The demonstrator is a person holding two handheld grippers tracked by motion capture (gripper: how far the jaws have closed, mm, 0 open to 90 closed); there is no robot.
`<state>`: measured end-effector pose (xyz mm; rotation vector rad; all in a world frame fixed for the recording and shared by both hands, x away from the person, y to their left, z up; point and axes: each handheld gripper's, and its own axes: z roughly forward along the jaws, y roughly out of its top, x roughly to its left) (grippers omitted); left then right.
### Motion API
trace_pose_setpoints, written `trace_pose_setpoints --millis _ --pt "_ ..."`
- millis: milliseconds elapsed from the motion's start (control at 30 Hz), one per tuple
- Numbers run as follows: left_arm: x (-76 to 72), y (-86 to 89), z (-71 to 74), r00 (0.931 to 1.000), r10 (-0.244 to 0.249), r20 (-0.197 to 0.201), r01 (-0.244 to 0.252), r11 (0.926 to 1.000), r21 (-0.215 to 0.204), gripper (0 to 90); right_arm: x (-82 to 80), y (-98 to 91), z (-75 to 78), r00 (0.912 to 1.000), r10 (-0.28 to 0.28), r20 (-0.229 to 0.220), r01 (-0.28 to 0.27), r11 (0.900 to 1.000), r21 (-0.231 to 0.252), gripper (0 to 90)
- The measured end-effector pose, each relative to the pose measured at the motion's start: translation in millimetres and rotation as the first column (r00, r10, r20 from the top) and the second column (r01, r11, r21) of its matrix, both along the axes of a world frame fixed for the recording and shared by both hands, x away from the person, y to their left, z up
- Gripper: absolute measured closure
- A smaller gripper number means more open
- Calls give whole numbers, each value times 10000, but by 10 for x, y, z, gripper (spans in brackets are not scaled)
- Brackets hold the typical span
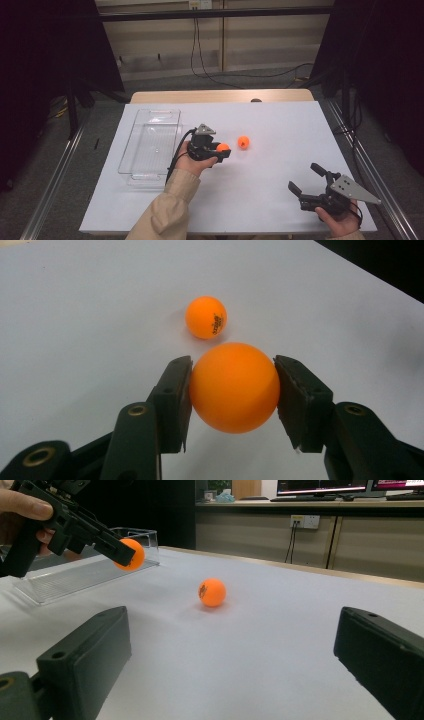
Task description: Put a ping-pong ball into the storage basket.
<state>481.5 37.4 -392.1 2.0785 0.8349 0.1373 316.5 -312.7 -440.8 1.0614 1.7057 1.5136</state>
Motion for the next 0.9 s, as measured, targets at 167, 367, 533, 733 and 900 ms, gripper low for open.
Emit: trace_pose_setpoints --millis 167,367,533,733,900 --pt "9 36 18 10000 27 45 -27 10000 29 512 -1 -3 0 10000 -9 9 9 10000 -27 13" --pt "16 74 34 9999 154 -21 -154 9999 -33 512 -1 2 2 10000 -2 -17 2 10000 18 13" --pt "25 111 44 9999 148 0 -148 9999 48 512 2 0 1 10000 13 36 -13 10000 -16 13" --pt "30 135 45 9998 210 -52 -210 9998 -10 512 -1 2 2 10000 12 -14 -11 10000 32 13" --pt "34 155 43 9995 308 -59 -308 9995 -8 512 1 0 3 10000 12 37 -12 10000 2 12"
